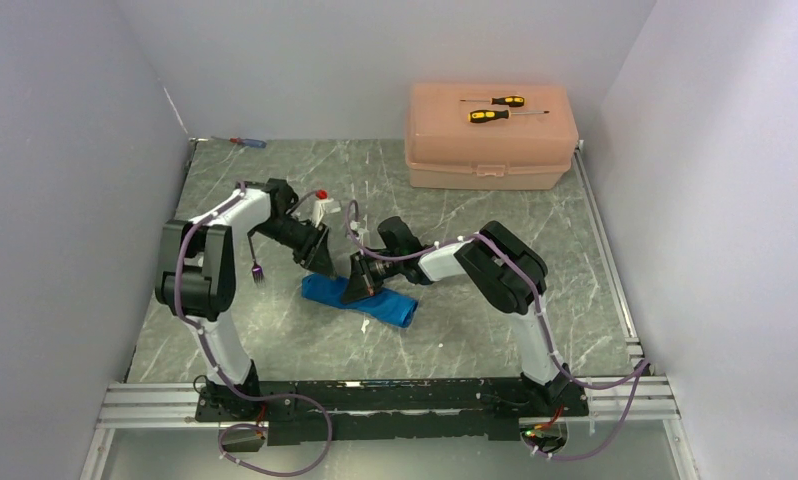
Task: Fold the napkin into a case and place the utensils inside
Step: Smooth out the smaller rectangle-folded napkin at the center of the board.
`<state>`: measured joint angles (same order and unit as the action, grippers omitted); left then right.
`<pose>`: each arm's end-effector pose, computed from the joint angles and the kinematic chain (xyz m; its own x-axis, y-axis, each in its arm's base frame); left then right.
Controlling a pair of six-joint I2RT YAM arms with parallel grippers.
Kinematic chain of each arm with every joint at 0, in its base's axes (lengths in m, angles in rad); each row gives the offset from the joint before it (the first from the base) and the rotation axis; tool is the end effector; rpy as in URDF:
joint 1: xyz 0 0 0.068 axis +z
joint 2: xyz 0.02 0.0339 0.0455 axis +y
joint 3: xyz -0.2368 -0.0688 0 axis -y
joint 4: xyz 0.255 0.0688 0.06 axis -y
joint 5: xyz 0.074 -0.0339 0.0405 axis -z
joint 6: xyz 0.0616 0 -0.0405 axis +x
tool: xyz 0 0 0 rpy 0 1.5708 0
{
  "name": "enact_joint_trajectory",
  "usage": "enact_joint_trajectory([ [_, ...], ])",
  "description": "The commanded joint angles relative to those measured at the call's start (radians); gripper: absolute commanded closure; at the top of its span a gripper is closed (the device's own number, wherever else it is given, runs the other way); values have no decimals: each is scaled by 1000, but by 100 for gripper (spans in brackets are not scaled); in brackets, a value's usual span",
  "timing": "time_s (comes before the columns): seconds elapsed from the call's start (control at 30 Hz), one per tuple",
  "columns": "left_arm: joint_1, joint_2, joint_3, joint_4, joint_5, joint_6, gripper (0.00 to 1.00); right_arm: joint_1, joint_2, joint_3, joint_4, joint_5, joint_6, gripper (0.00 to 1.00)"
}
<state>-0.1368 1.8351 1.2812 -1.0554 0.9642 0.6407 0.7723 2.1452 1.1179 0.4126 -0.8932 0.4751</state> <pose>0.3161 -0.0946 0.1499 -0.7659 0.4494 -0.4599 0.6289 0.3747 -0.6812 0.2701 0.3302 0.0601 -0.7760 -0.3556 -0.5209 -0.6055 0.1885 0.7732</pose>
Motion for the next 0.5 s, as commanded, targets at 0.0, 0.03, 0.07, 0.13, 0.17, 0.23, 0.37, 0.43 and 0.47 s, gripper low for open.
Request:
enact_joint_trajectory([
  [0.0,4,65,-37,6,22,28,68,-7,3,4,65,-32,24,100],
  [0.03,7,75,-40,8,9,35,70,-8,1,5,66,-33,26,100],
  [0.07,10,80,-46,11,-7,41,72,-8,0,4,70,-35,29,100],
  [0.13,17,80,-59,23,-33,62,76,-10,1,2,81,-40,38,100],
  [0.17,21,75,-64,30,-43,68,76,-11,2,0,85,-42,40,100],
  [0.23,22,66,-74,56,-67,72,76,-13,4,-1,99,-51,51,100],
  [0.37,21,70,-95,139,-141,64,78,-20,1,-3,128,-74,75,100],
  [0.43,20,79,-107,180,-186,44,80,-25,-18,-9,145,-88,83,100],
  [0.47,19,88,-110,193,-205,37,80,-29,-35,-15,156,-94,89,100],
])
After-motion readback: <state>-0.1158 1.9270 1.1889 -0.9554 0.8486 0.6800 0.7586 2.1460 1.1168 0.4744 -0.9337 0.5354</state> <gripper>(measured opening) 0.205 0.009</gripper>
